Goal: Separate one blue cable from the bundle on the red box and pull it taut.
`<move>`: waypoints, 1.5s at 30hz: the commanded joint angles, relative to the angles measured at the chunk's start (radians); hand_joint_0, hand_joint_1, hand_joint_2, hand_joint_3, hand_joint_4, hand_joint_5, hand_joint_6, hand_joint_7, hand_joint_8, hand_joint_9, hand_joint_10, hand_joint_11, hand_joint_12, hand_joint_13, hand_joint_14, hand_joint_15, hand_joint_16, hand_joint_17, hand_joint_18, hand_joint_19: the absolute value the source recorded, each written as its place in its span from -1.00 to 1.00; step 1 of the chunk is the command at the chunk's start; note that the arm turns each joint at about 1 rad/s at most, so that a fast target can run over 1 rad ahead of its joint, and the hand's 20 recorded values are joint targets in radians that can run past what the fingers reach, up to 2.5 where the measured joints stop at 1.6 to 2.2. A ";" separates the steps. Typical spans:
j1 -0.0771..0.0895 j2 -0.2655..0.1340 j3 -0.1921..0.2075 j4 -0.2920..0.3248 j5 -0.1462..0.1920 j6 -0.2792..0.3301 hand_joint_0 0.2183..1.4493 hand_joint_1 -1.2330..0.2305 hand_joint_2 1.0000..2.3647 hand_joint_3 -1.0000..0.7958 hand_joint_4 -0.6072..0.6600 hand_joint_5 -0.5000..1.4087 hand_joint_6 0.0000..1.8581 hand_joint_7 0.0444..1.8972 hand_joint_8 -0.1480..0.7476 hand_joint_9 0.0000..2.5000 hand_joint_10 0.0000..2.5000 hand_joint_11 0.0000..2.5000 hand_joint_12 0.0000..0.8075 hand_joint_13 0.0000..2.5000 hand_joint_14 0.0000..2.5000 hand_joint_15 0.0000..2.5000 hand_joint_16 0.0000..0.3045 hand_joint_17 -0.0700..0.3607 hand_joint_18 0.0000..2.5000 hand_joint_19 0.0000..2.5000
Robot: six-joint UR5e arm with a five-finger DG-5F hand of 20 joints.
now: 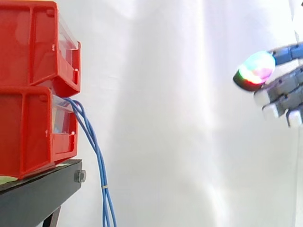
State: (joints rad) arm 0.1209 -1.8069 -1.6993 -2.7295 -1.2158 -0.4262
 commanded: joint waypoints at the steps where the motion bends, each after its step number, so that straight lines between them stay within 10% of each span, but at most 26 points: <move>1: 0.002 -0.049 0.000 0.028 0.001 0.011 -0.47 0.00 -0.99 -0.37 0.44 -0.68 -0.46 -0.21 0.10 -0.52 -1.00 -0.80 -0.01 -0.52 -0.99 -0.78 -0.62 -0.07 -0.53 -0.55; 17: 0.003 -0.173 0.000 0.229 0.052 0.035 -0.47 0.00 -0.99 -0.37 0.44 -0.68 -0.46 -0.21 0.10 -0.52 -1.00 -0.80 -0.01 -0.53 -0.99 -0.78 -0.62 -0.07 -0.53 -0.54; 30: 0.013 -0.175 0.000 0.217 0.107 0.030 -0.47 0.00 -0.99 -0.37 0.44 -0.68 -0.46 -0.21 0.10 -0.52 -1.00 -0.80 -0.01 -0.52 -0.99 -0.78 -0.62 -0.07 -0.52 -0.54; 37: 0.025 -0.239 0.001 0.244 0.124 0.052 -0.47 -0.01 -0.99 -0.37 0.44 -0.68 -0.46 -0.21 0.10 -0.52 -1.00 -0.81 -0.01 -0.52 -0.99 -0.78 -0.62 -0.07 -0.52 -0.53; 45: 0.032 -0.344 0.110 0.294 0.144 0.075 -0.47 0.00 -0.99 -0.37 0.44 -0.68 -0.46 -0.21 0.10 -0.52 -1.00 -0.80 -0.01 -0.52 -0.99 -0.78 -0.62 -0.07 -0.52 -0.53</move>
State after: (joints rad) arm 0.1493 -2.1016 -1.6415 -2.4421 -1.0856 -0.3552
